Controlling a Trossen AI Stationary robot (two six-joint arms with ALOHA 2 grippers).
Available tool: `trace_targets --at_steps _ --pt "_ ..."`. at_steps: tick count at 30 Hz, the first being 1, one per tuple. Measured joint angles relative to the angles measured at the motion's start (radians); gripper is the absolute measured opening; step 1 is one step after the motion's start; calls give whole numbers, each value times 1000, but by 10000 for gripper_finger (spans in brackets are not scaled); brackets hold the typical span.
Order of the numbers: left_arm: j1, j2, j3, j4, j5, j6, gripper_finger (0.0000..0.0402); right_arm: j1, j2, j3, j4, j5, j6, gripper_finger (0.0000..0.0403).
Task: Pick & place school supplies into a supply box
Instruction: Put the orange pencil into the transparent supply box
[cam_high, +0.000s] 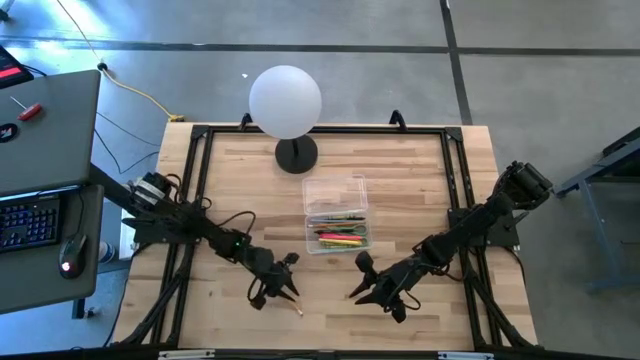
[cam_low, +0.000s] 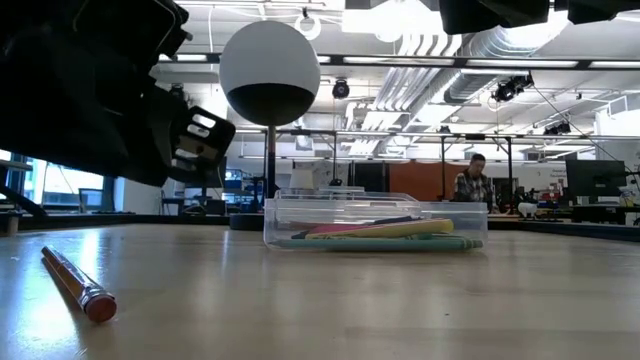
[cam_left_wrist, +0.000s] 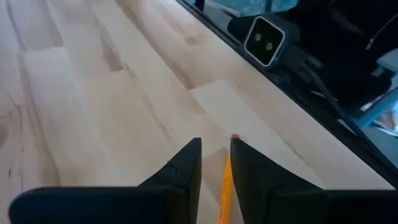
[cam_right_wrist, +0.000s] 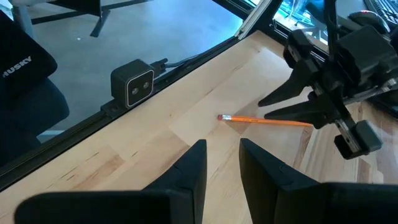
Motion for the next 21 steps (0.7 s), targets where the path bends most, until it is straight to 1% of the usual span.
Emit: trace_targets --at_steps 3,7,10,13,16,21 --pt "0 0 0 -6 24 17 115 0 0 0 2 0 0 74" --pt "0 2 0 -3 26 30 115 0 0 0 3 0 0 74" --pt "0 37 0 18 21 47 115 0 0 0 3 0 0 74" --pt "0 97 1 97 31 49 115 0 0 0 3 0 0 74" --pt "0 150 0 134 50 50 115 0 0 0 3 0 0 74" --pt "0 189 3 173 51 49 115 0 0 0 3 0 0 74"
